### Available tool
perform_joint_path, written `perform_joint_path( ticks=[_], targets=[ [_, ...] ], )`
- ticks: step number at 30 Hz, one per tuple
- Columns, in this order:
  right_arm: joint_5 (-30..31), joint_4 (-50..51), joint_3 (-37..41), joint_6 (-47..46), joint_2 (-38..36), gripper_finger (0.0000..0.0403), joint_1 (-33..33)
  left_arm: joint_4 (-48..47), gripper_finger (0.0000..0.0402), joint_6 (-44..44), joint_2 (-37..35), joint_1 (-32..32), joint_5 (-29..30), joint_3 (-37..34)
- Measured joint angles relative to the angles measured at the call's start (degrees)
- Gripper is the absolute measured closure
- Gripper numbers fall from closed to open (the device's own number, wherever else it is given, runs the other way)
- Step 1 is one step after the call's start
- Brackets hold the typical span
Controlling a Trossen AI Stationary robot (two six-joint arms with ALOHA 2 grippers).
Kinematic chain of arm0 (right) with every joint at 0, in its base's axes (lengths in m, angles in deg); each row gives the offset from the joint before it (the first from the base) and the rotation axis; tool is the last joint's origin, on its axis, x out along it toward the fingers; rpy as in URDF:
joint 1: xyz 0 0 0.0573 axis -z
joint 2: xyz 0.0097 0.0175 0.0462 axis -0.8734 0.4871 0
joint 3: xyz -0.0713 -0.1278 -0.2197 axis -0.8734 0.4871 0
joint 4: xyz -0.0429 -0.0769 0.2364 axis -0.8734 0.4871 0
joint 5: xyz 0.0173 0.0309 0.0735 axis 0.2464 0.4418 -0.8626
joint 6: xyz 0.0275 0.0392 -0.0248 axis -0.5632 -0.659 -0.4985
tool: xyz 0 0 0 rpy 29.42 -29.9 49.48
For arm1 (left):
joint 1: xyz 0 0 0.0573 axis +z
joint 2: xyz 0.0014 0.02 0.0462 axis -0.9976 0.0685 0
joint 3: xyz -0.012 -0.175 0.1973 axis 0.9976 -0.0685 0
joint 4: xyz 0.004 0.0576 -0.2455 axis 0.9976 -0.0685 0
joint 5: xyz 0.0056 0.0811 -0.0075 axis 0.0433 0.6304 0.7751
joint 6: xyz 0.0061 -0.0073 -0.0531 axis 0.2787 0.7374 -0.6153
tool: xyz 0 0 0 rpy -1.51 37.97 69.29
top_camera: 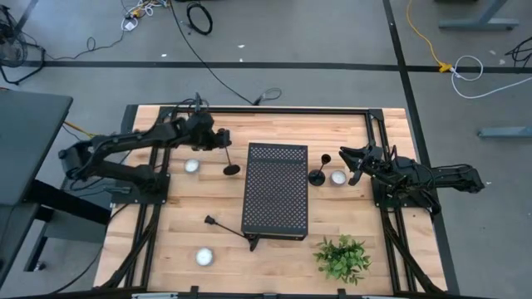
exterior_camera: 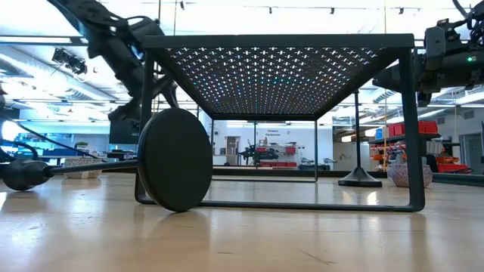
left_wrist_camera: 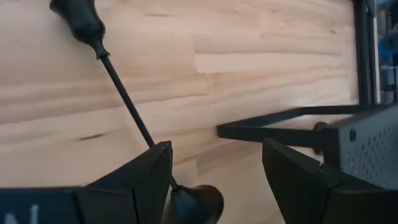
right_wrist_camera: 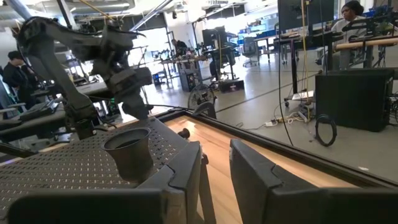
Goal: Pick & Place candle stick holders
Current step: Put the top left black candle holder on the shelf
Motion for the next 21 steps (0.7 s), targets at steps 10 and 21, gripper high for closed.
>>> perform_joint_path(
  ticks=[10, 21],
  targets=[
    [0.0, 0.01, 0.0, 0.0, 0.0, 0.0317, 0.02, -4.13, 0.0154, -2.52, 8.88, 4.8, -5.21, 7.23],
    [0.0, -0.01, 0.0, 0.0, 0.0, 0.0317, 0.02, -12.95, 0.0154, -1.97, 17.06, 6.41, -2.34, 10.48]
  ],
)
